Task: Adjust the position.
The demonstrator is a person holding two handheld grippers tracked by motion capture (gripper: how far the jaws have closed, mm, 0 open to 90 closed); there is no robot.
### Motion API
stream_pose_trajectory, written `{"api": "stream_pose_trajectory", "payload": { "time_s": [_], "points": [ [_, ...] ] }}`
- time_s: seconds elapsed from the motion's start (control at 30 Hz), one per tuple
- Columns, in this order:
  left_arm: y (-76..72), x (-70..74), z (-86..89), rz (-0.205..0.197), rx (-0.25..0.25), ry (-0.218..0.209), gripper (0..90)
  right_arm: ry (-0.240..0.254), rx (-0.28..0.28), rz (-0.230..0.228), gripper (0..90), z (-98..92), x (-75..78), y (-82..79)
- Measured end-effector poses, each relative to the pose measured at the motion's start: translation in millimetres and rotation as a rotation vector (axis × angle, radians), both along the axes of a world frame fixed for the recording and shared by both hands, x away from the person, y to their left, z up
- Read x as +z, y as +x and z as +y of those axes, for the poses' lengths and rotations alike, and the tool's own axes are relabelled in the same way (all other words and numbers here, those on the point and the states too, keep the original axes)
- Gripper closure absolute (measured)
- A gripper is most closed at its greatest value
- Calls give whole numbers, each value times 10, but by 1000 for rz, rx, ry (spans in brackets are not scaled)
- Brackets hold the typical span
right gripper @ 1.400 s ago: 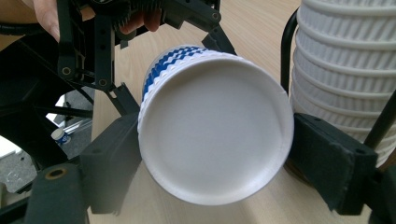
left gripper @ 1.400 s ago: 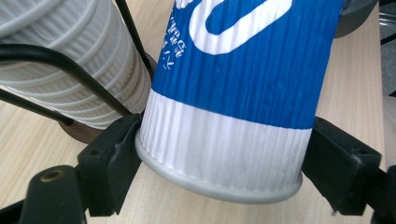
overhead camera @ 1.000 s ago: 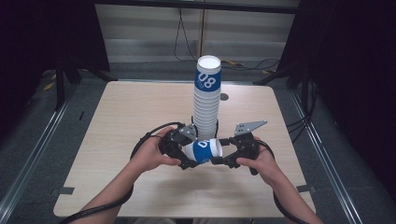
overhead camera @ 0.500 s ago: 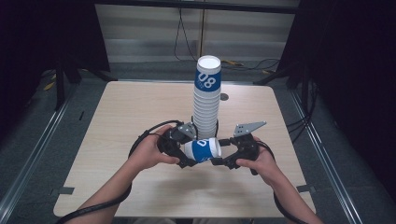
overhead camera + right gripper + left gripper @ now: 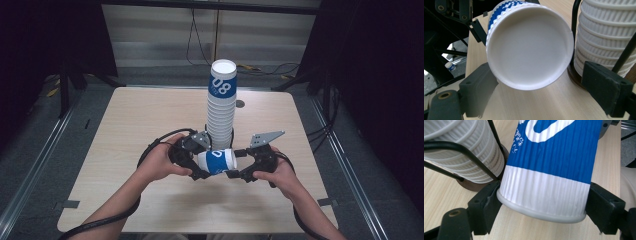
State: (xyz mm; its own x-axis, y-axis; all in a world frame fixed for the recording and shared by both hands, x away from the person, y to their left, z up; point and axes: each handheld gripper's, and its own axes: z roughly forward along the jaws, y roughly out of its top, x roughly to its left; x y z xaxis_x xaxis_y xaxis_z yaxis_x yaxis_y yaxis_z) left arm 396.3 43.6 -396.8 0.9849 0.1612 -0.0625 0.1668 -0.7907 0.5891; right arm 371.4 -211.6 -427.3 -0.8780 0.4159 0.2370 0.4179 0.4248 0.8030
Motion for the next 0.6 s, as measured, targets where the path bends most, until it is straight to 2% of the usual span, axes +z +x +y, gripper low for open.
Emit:
{"api": "stream_pose_trajectory", "payload": {
  "time_s": [0.2,0.6],
  "points": [
    [-5,13,15,13,11,-5,194,0,1,-4,128,-8,-11,-4],
    [-7,31,24,25,3,21,195,-23,-2,-7,125,-21,-36,-17]
  ]
}}
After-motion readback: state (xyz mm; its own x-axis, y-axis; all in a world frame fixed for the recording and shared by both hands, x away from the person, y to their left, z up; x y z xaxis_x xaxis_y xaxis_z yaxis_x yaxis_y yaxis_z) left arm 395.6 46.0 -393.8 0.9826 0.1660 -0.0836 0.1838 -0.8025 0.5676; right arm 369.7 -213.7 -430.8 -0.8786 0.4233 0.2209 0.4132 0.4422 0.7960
